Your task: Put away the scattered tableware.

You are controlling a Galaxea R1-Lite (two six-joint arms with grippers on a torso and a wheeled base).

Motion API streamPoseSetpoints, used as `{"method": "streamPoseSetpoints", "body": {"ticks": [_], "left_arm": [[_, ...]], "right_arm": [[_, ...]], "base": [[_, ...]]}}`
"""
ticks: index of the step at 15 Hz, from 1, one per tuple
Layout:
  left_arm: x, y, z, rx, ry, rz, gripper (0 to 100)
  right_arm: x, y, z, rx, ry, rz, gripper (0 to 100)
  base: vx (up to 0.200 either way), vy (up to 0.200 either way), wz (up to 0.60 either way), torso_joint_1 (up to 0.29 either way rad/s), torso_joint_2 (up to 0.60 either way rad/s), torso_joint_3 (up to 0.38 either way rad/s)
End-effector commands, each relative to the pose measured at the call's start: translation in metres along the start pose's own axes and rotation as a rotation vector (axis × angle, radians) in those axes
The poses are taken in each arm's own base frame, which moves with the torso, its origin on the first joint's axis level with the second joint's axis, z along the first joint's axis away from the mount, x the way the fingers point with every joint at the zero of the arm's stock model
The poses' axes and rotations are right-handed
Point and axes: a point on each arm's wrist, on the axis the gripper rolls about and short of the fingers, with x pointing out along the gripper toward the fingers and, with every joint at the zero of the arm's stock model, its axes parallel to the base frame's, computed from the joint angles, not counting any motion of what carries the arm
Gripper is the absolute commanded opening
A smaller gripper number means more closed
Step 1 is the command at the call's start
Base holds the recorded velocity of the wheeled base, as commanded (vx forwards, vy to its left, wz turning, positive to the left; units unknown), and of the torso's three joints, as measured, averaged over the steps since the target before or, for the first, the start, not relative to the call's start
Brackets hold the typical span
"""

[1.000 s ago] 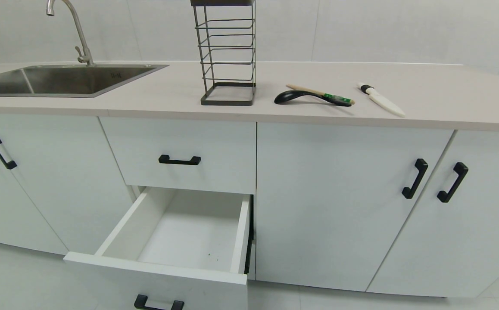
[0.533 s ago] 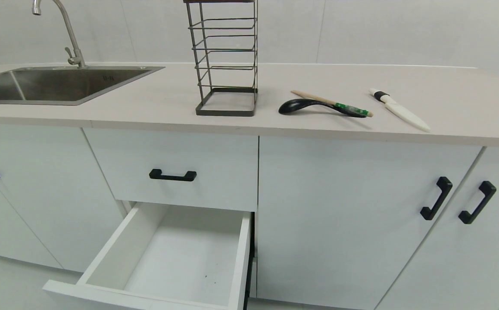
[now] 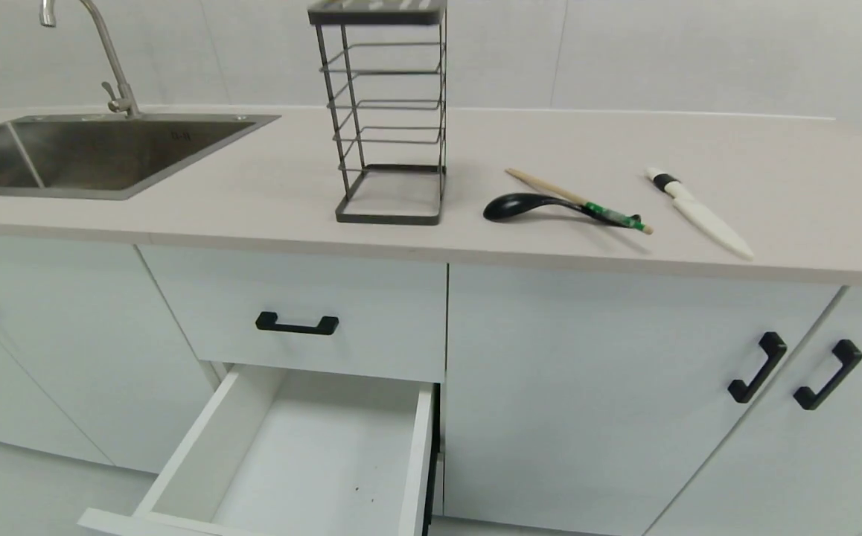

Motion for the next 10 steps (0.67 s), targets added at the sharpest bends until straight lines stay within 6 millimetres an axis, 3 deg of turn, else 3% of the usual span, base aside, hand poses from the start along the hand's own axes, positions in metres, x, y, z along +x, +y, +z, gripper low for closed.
{"method": "streamPoseSetpoints", "body": {"ticks": [1, 6, 10], "left_arm": [[0.0001, 0.0, 0.0002, 0.0, 0.0, 0.0, 100], [0.0001, 0.0, 0.0002, 0.0, 0.0, 0.0, 100], [0.0001, 0.0, 0.0002, 0.0, 0.0, 0.0, 100]], "right_arm": [[0.0, 0.0, -0.0002, 0.0, 0.0, 0.0, 0], [-0.0001, 0.0, 0.0002, 0.0, -0.002, 0.0, 0], [-0.0001, 0.0, 0.0002, 0.0, -0.002, 0.0, 0]], "base": [[0.0, 0.0, 0.0, 0.217, -0.74, -0.207], [0.0, 0.0, 0.0, 0.118, -0.53, -0.239], [0.0, 0.0, 0.0, 0.178, -0.12, -0.073]]}}
